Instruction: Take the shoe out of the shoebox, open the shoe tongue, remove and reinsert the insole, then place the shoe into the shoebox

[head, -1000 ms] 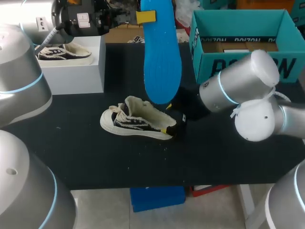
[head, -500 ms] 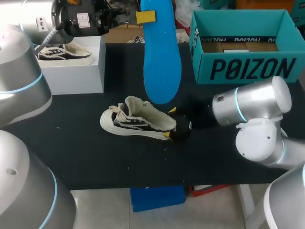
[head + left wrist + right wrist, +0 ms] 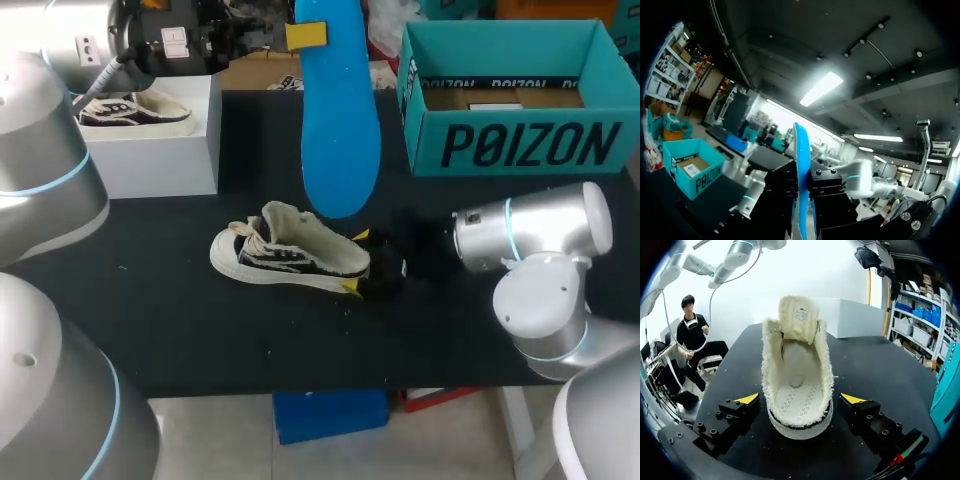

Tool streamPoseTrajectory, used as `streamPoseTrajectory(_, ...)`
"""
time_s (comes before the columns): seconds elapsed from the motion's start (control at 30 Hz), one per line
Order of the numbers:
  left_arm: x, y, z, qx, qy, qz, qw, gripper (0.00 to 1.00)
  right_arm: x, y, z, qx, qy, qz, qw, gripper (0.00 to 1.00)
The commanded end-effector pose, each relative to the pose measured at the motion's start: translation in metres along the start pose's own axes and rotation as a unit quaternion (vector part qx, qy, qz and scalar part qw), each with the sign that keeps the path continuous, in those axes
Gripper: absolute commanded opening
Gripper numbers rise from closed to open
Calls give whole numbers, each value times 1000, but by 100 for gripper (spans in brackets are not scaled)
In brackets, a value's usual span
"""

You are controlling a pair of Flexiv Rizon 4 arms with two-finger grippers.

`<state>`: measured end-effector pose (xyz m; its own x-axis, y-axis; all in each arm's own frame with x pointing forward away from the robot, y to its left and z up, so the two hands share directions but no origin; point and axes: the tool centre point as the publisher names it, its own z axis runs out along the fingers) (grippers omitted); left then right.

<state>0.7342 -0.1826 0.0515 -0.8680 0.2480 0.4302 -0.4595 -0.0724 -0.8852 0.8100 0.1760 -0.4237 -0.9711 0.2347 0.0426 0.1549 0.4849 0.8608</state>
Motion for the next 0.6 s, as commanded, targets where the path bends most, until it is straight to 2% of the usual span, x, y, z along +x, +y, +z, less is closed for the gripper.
streamPoseTrajectory(0.03,0,1,0,0,0,0,1000,0,2,2,1,13,2,3,1000,100)
streamPoseTrajectory(0.2,0,1,0,0,0,0,1000,0,1,3,-2,20,-3,3,1000,100)
streamPoseTrajectory(0.33,0,1,0,0,0,0,1000,0,-2,5,-15,60,-9,-5,998,100)
streamPoseTrajectory(0.5,0,1,0,0,0,0,1000,0,-11,19,-33,139,-21,-23,990,100)
streamPoseTrajectory(0.6,0,1,0,0,0,0,1000,0,-17,27,-36,208,-17,-37,977,100)
